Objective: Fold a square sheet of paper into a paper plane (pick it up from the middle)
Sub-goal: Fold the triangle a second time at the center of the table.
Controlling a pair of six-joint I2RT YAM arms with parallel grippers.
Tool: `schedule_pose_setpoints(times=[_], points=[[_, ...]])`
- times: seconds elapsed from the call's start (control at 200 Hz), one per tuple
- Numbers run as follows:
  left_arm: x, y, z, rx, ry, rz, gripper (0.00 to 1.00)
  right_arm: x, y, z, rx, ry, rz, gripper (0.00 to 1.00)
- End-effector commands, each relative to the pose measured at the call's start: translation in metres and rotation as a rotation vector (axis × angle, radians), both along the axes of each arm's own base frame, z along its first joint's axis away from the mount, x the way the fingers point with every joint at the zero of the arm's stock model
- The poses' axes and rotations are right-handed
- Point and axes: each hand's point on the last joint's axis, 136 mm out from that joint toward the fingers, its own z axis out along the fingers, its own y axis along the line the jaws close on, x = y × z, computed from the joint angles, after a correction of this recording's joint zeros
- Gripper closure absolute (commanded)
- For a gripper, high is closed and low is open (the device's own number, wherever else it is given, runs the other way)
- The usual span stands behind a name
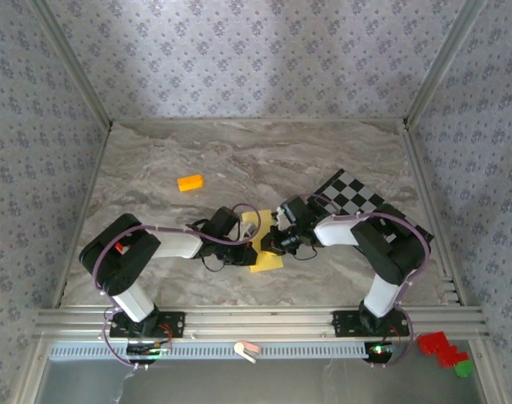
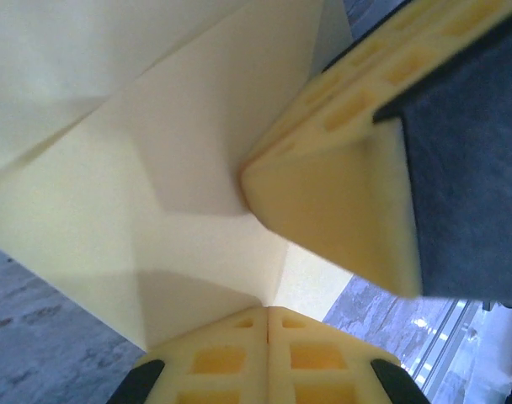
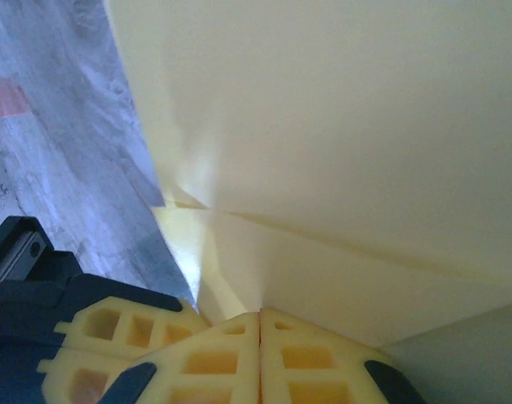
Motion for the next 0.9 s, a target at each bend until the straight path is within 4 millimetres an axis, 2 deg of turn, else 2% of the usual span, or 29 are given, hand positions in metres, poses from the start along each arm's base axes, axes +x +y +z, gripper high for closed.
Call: schedule_pose_setpoints(times=[0.0,0.345,0.625,0.895], points=[[-0.035,0.051,-0.052,0.252,0.128,-0.005,1.0,0.002,-0.011,-0.013,-0.038,0.013,-0.012,0.93],[-0.051,0.078,-0.066,0.361,0.152,-0.021,1.0,0.014,-0.04,-0.025,-0.092,0.026,-0.047,0.93],[-0.052,0.081,-0.066,0.371,0.148,-0.018,1.0,0.028,-0.064,-0.029,-0.146,0.031,-0.087,0.94],[-0.051,0.079,-0.064,0.364,0.145,-0.02,1.0,0.052,-0.079,-0.018,-0.17,0.018,-0.135,0.95]])
